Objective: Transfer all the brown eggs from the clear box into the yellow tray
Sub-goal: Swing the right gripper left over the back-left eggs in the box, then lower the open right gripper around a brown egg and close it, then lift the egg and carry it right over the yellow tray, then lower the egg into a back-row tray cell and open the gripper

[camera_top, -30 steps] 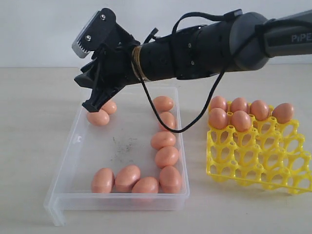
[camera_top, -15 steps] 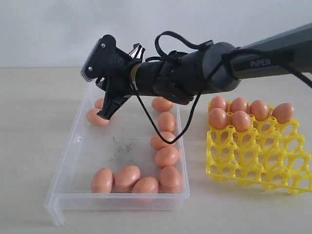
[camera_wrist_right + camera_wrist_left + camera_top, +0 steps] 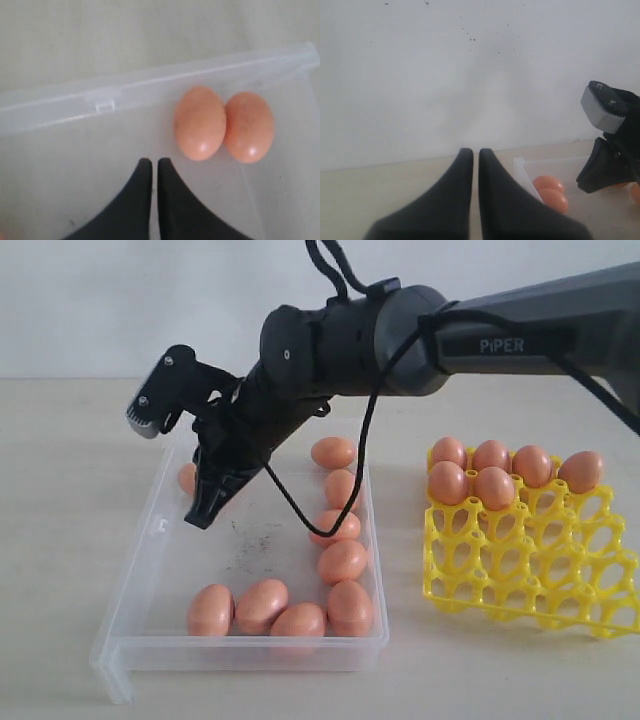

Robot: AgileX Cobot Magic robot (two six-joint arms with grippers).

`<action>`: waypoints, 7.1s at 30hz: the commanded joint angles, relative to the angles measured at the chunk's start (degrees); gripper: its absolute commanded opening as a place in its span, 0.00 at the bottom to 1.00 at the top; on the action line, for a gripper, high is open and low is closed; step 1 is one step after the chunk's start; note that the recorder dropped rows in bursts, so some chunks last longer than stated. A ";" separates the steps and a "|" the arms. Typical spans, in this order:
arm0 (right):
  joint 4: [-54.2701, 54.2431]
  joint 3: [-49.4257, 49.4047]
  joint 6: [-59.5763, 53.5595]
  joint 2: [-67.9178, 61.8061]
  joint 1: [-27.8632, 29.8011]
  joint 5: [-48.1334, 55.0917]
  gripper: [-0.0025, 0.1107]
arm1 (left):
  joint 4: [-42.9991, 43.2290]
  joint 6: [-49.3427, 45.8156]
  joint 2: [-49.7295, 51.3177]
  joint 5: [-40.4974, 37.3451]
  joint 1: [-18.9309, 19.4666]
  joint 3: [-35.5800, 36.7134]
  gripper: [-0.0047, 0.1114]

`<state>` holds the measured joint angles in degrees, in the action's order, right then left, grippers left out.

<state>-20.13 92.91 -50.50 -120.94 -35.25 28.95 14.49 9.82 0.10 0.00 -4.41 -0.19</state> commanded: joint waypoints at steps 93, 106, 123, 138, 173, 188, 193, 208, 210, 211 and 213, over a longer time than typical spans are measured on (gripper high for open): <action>-43.47 31.72 -28.05 -20.97 7.29 12.66 0.02 | -0.09 -0.08 -0.10 0.00 -1.57 0.19 0.07; -9.46 31.72 -11.58 -20.85 1.53 0.97 0.02 | -0.09 -0.08 -0.10 0.00 -1.57 0.19 0.07; 35.36 24.43 56.67 -19.10 -1.32 -28.95 0.02 | -0.09 -0.08 -0.10 0.00 -1.57 0.19 0.07; 38.68 -21.38 59.31 1.30 6.46 -81.47 0.02 | -0.09 -0.08 -0.10 0.00 -1.57 0.19 0.07; 45.60 -78.18 80.75 23.79 47.16 -98.91 0.02 | -0.09 -0.08 -0.10 0.00 -1.57 0.19 0.07; 47.88 -72.22 81.09 8.42 49.57 -98.91 0.02 | -0.09 -0.08 -0.10 0.00 -1.57 0.19 0.07; 47.88 -69.54 76.33 7.65 49.57 -98.91 0.02 | -0.09 -0.08 -0.10 0.00 -1.57 0.19 0.07; 47.53 -66.11 69.09 3.11 49.57 -98.91 0.02 | -0.09 -0.08 -0.10 0.00 -1.57 0.19 0.07; 47.52 -66.11 68.95 3.11 49.57 -98.91 0.02 | -0.09 -0.08 -0.10 0.00 -1.57 0.19 0.07; 47.63 -66.11 68.96 2.99 49.57 -98.91 0.02 | -0.09 -0.08 -0.10 0.00 -1.57 0.19 0.07; 47.63 -66.11 68.96 2.99 49.57 -98.91 0.02 | -0.09 -0.08 -0.10 0.00 -1.57 0.19 0.07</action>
<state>26.60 26.59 19.08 -117.49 14.12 -70.53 14.49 9.82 0.10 0.00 -5.68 -0.19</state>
